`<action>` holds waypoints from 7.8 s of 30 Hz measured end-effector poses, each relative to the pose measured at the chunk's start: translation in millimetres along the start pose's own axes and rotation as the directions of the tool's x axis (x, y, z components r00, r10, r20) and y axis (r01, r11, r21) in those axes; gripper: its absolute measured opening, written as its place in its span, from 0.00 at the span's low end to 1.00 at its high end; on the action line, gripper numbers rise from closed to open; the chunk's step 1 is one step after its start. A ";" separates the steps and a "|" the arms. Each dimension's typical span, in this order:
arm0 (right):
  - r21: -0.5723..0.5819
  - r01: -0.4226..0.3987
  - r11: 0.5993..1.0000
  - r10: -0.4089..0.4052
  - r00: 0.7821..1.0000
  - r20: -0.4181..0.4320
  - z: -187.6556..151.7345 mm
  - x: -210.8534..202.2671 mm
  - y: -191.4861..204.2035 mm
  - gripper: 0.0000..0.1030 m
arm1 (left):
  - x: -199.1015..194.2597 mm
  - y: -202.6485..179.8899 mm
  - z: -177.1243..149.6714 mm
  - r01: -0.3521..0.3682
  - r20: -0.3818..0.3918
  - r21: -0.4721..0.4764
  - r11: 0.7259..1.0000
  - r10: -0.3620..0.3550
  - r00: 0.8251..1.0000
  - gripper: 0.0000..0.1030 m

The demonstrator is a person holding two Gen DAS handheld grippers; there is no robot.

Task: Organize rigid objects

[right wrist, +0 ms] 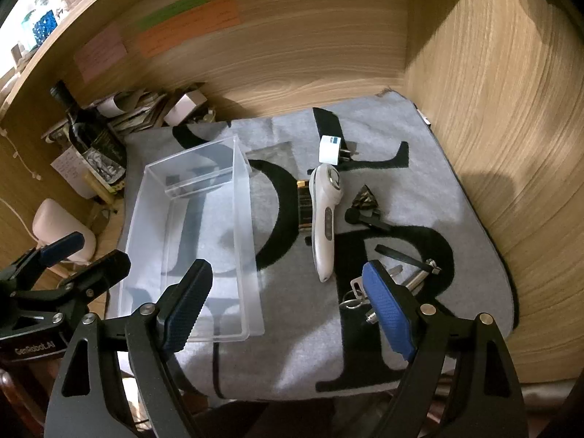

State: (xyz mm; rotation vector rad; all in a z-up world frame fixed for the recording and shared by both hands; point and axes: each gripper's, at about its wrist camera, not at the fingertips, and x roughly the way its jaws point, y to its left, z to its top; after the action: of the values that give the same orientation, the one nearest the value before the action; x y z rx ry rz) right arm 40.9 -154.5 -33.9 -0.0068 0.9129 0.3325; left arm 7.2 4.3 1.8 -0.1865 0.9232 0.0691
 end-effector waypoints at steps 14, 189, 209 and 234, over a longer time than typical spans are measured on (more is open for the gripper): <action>0.002 -0.003 1.000 0.003 1.000 -0.002 0.2 -2.0 0.6 0.80 | 0.8 -1.0 -1.1 -0.004 0.003 0.002 1.000 0.004 1.000 1.00; 0.019 -0.126 0.992 0.127 0.989 -0.079 100.7 92.3 -38.2 0.31 | 111.0 93.3 19.4 -0.160 -0.323 -0.313 0.936 0.053 0.945 0.05; -0.196 -0.355 0.914 0.298 0.916 -0.269 82.6 127.7 97.8 0.31 | 103.8 91.2 16.3 -0.156 -0.302 -0.299 0.941 0.062 0.951 0.05; -0.216 -0.348 0.912 0.241 0.882 -0.404 69.6 165.6 113.4 0.35 | 105.1 90.2 19.1 -0.173 -0.312 -0.293 0.940 0.077 0.947 0.05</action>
State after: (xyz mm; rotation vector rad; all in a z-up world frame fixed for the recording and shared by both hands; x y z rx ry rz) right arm 155.9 9.5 -104.6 -0.2015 1.2388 0.7690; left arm 72.9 94.3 -82.6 -0.4459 1.2222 0.3186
